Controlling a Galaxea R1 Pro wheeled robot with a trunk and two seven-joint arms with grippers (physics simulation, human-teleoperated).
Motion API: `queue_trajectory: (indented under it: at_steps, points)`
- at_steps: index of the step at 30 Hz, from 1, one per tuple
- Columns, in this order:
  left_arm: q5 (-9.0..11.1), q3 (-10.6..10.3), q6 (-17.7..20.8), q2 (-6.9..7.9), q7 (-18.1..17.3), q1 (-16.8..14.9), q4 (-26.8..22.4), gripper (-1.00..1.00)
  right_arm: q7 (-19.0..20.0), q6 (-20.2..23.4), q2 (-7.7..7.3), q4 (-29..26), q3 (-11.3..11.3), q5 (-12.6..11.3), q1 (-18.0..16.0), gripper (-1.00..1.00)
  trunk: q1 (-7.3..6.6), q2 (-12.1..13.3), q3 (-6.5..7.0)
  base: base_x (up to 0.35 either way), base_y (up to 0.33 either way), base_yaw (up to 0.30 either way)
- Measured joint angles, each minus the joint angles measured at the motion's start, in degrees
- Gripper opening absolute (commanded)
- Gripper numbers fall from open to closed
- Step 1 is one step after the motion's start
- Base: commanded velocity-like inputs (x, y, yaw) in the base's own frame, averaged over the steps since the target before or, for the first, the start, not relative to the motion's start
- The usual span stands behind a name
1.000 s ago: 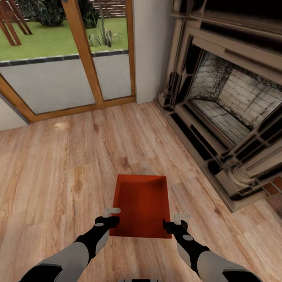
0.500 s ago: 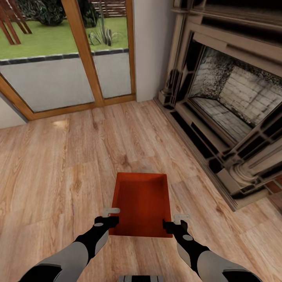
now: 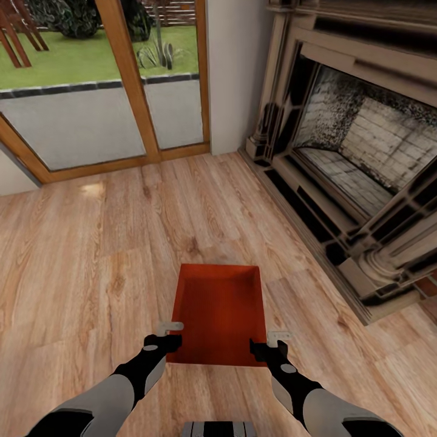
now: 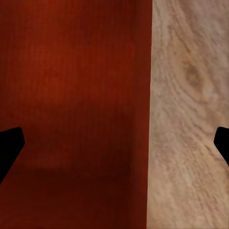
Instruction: Move the two storage containers from the living room to the garage. In the garage, place one container on the floor and stack the other container on top of it (either order is fine).
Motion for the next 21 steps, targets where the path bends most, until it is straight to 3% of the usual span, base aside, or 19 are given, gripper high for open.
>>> queue_trajectory:
  at_steps: [21]
  points:
    - [0.1, 0.0, 0.0, -0.04, 0.0, 0.0, 0.1, 1.0, -0.1, 0.0, -0.41, -0.1, 0.0, 0.1, 0.0, 1.0, 4.61, -8.4, -3.77, 0.0, 0.0, 0.0]
